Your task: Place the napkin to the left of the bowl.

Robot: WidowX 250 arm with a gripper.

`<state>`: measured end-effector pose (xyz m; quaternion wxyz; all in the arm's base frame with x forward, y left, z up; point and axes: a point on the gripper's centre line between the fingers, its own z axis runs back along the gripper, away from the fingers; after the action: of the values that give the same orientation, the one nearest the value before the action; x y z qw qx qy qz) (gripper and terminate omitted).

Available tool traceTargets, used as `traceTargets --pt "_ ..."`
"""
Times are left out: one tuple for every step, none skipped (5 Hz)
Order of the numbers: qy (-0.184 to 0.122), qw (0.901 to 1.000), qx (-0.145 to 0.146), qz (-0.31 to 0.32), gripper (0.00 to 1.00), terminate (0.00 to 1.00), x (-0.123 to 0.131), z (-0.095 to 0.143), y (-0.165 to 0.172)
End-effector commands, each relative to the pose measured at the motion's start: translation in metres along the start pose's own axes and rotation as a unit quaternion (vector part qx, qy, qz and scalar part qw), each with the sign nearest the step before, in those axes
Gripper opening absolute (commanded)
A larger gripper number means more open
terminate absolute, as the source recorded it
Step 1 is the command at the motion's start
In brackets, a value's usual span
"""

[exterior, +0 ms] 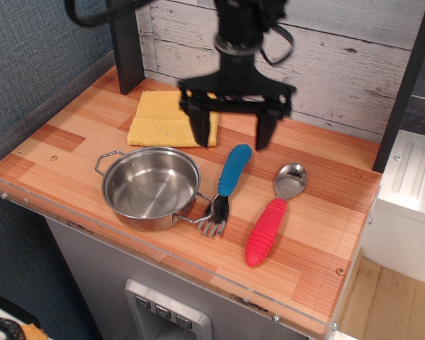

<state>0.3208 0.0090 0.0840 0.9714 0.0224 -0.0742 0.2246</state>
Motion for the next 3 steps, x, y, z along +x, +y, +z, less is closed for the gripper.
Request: traceTargets --pt "-0.005 0.9997 -0.004 0.024 0.00 0.00 0.032 -0.001 0.038" --pt "-0.013 0.9995 -0.003 0.027 0.00 0.00 0.045 -0.004 0.050" --pt "-0.017 0.9998 0.001 0.007 0.00 0.00 0.058 -0.013 0.062"
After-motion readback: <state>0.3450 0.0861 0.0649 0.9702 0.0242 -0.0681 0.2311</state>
